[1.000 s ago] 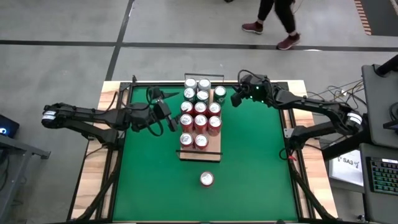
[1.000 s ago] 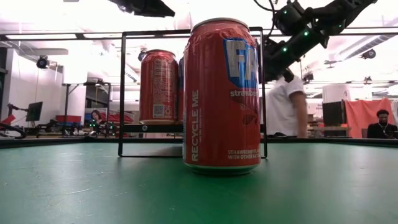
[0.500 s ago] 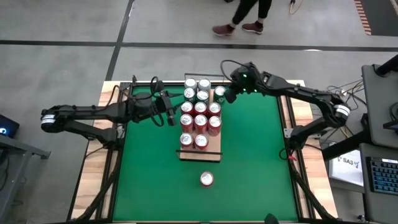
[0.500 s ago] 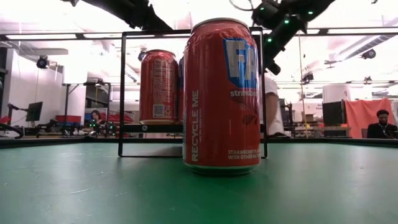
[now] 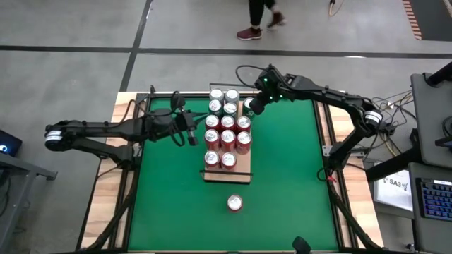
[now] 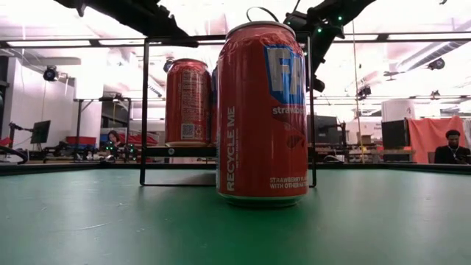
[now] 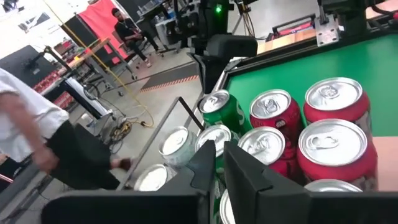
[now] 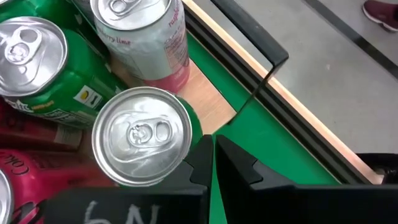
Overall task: Place canned beverage on shelf
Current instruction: Put the green soda can on the shelf and aligned with the other green soda can
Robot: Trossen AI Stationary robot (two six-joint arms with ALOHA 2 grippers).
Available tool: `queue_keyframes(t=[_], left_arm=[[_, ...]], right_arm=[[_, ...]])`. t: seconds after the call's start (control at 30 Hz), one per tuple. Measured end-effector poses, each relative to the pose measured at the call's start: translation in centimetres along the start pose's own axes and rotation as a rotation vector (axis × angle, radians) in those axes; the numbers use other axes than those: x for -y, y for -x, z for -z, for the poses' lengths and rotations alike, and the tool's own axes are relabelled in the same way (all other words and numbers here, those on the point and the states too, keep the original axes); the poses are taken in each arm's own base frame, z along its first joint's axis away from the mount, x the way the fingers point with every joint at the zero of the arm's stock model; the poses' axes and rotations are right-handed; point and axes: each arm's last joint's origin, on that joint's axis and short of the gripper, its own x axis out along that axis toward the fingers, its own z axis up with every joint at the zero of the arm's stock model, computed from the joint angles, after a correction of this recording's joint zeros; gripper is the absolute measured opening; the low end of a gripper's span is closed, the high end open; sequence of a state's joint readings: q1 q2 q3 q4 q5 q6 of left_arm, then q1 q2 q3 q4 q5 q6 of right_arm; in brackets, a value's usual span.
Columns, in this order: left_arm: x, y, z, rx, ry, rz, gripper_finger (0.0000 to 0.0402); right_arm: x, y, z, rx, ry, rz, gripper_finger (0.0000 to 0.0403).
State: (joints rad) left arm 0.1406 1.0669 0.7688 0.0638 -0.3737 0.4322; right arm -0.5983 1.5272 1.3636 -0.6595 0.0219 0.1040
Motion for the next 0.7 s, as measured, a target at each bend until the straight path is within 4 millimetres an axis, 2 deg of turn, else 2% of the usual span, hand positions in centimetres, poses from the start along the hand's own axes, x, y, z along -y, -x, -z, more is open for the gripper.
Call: queue_keyframes(t=[0.17,0.7], left_arm=[[-0.2,0.4,0.0,0.014,0.035,-0.006,0.0002],[-0.4,0.7,-0.2,0.025,0.064,-0.011,0.0000]], right_arm=[[0.0,0.2,0.1,-0.007,-0.010,-0.002,0.0009],[-1.2,0.3,0.6,-0.046,-0.006,-0.023,0.0009]])
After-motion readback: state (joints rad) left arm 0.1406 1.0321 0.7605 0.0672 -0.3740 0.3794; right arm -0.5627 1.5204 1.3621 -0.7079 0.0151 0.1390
